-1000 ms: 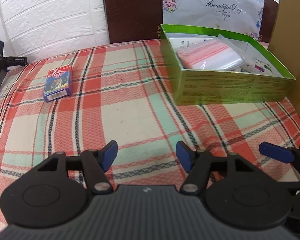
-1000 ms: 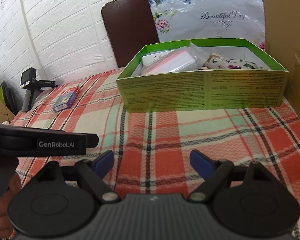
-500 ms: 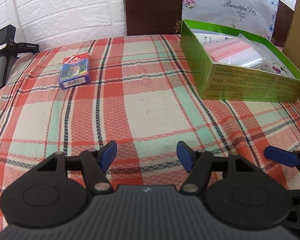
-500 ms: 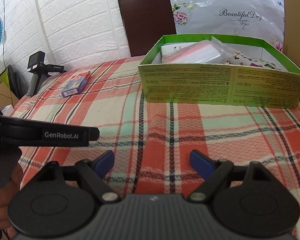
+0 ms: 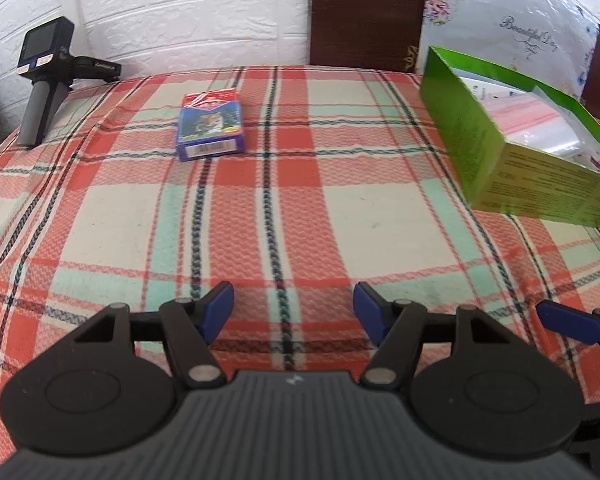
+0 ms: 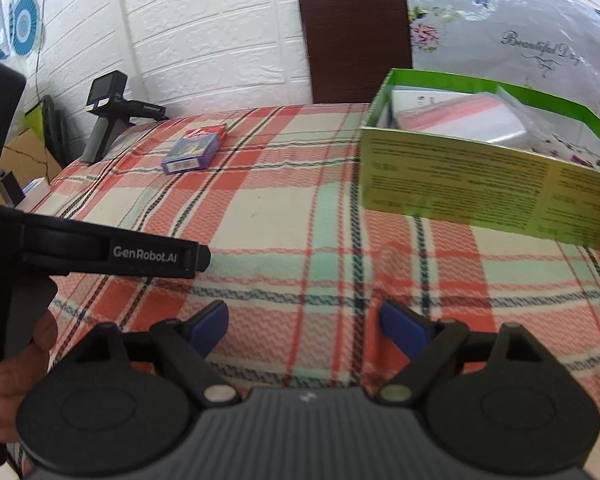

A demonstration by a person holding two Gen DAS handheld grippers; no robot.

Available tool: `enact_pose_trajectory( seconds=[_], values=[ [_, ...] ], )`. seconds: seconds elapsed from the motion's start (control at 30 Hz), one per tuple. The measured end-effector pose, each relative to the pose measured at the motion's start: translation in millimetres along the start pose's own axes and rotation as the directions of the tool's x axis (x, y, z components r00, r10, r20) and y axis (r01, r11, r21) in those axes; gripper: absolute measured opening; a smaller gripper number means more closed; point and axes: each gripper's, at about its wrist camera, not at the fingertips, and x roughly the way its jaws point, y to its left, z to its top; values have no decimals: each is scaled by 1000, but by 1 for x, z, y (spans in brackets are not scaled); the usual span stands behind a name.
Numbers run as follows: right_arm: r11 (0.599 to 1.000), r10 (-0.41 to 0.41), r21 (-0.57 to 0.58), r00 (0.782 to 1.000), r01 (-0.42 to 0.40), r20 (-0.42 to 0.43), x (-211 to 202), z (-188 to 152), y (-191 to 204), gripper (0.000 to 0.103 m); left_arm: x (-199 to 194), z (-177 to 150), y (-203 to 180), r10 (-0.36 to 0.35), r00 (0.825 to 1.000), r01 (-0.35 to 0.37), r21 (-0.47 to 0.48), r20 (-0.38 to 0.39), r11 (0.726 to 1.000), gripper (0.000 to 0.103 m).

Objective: Organize objects
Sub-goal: 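Move the left gripper to the tiger card deck box and grasp it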

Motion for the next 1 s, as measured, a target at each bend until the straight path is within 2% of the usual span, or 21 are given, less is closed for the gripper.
enact_pose_trajectory(
  seconds=[0.23,0.37,0.6,0.73,0.83,1.0],
  values=[
    [996,50,-79,999,-51,-16,16,13,26,86,6,4,24,29,1000,-29,-36,12,999,68],
    [987,83,-135,996,-85,-21,32,22,43,87,11,10,49,70,997,-68,-73,28,995,69],
    [979,145,-140,989,-145,-9,75,59,66,87,19,21,126,184,982,-172,-238,30,956,69],
    [977,173,-132,985,-169,22,107,89,83,90,21,30,161,164,986,-150,-329,14,932,69],
    [977,172,-136,985,-166,33,134,112,97,90,24,38,182,117,993,-102,-400,12,911,69],
    [985,125,-116,992,-124,-1,180,135,111,90,29,55,187,110,993,-88,-412,30,907,69]
  ],
)
